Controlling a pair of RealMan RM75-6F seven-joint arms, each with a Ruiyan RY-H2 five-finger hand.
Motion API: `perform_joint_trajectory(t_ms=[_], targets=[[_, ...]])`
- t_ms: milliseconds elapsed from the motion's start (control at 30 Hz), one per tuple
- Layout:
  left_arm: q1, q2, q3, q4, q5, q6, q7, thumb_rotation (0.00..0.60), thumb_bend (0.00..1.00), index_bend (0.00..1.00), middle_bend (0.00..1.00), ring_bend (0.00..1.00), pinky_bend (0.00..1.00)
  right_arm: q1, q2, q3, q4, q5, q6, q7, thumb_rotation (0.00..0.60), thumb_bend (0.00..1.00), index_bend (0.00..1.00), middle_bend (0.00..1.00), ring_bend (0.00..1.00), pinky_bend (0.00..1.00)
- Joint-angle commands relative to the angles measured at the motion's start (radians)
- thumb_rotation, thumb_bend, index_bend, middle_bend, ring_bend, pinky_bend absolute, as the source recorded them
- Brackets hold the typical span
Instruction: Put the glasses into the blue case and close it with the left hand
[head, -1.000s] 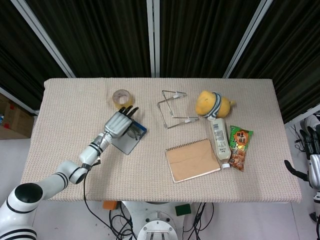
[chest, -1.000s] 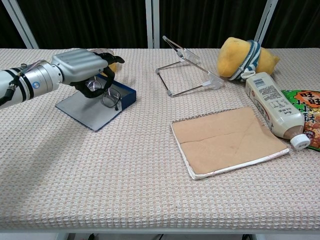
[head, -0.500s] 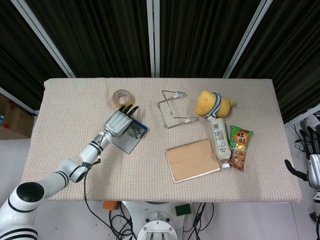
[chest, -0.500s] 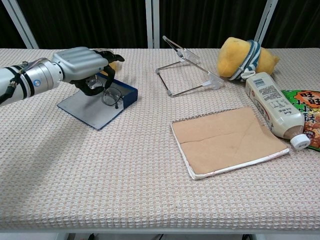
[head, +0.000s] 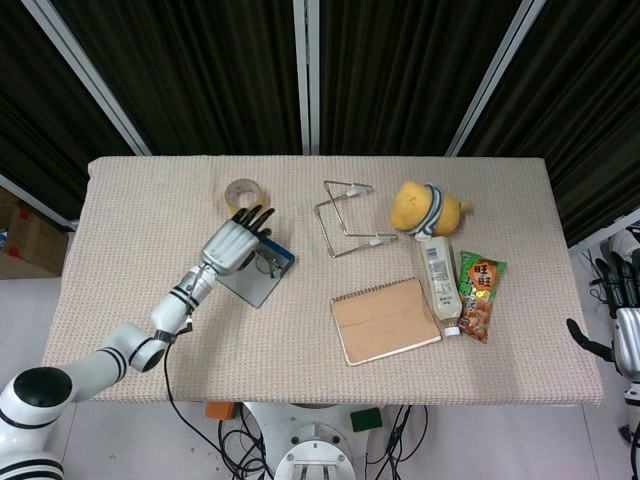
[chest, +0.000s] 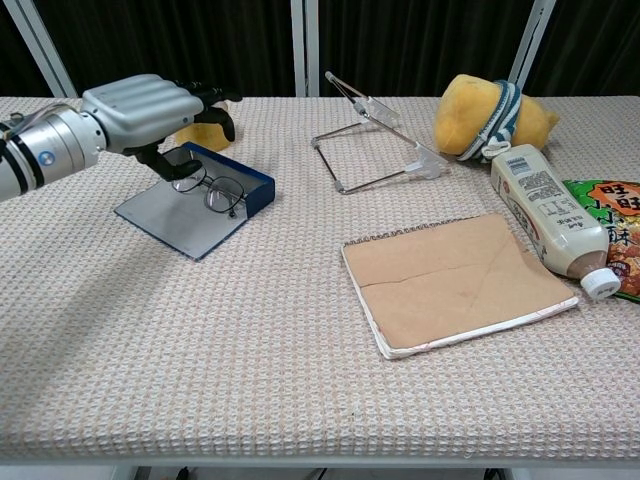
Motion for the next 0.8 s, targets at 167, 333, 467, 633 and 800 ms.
perform_joint_trajectory(t_ms=[167, 333, 467, 633, 800], targets=[[0.088, 0.104, 0.045, -0.144, 0.011, 0.079, 0.044, 0.600, 0.34, 0.30, 0.00, 0.00, 0.16, 0.004, -0.009, -0.004, 0.002, -0.003, -0.007, -0.002, 0.600, 0.27, 0.00, 0.00, 0.00, 0.05], [0.144, 0.181, 0.091, -0.237, 0.016, 0.092, 0.049, 0.600, 0.27, 0.33, 0.00, 0.00, 0.16, 0.006, -0.013, -0.004, 0.006, -0.005, -0.008, -0.005, 0.600, 0.27, 0.00, 0.00, 0.00, 0.04], [0.162, 0.212, 0.120, -0.254, 0.038, 0.092, 0.051, 0.600, 0.24, 0.33, 0.00, 0.00, 0.16, 0.008, -0.015, -0.004, 0.001, -0.011, -0.005, -0.010, 0.600, 0.27, 0.00, 0.00, 0.00, 0.04], [0.163, 0.193, 0.145, -0.214, 0.081, 0.090, 0.030, 0.600, 0.20, 0.27, 0.00, 0.00, 0.16, 0.008, -0.017, -0.005, -0.004, -0.016, -0.001, -0.018, 0.600, 0.27, 0.00, 0.00, 0.00, 0.04], [0.150, 0.164, 0.158, -0.160, 0.116, 0.077, -0.001, 0.600, 0.20, 0.25, 0.00, 0.00, 0.16, 0.006, -0.013, -0.005, -0.008, -0.016, 0.004, -0.025, 0.600, 0.27, 0.00, 0.00, 0.00, 0.04]])
